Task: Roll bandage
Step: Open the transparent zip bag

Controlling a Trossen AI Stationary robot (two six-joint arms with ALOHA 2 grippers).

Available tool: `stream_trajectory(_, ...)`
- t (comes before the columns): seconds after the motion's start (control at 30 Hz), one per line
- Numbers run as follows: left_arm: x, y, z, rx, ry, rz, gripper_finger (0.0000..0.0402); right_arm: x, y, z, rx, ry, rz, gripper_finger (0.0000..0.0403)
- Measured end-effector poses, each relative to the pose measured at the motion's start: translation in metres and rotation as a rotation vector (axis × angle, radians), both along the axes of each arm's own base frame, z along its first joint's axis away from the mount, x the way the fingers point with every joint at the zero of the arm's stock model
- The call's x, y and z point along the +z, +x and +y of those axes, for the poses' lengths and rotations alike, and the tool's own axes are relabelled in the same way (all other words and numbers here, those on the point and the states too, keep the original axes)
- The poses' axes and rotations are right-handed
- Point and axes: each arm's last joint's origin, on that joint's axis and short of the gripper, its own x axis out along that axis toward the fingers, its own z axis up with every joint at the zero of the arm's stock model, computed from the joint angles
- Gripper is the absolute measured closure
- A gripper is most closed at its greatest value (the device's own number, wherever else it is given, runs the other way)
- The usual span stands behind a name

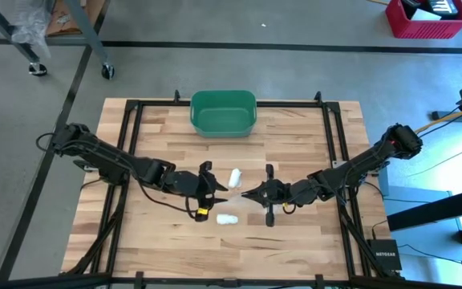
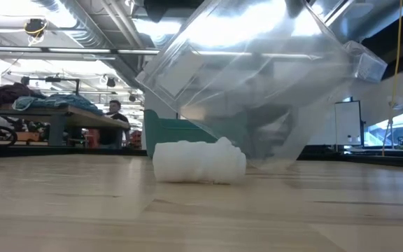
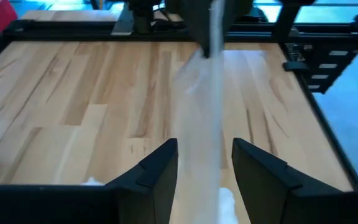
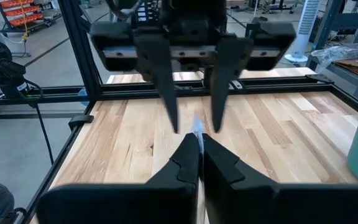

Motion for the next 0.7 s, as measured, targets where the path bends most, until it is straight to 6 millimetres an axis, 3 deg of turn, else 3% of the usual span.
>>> stream_trajectory(0.7, -0.0072, 0.0023, -0.0011, 0.028, -0.022, -0.023, 0.0259, 0.0001, 0.0000, 0.0000, 0.000, 0.001, -0.002, 0.0393)
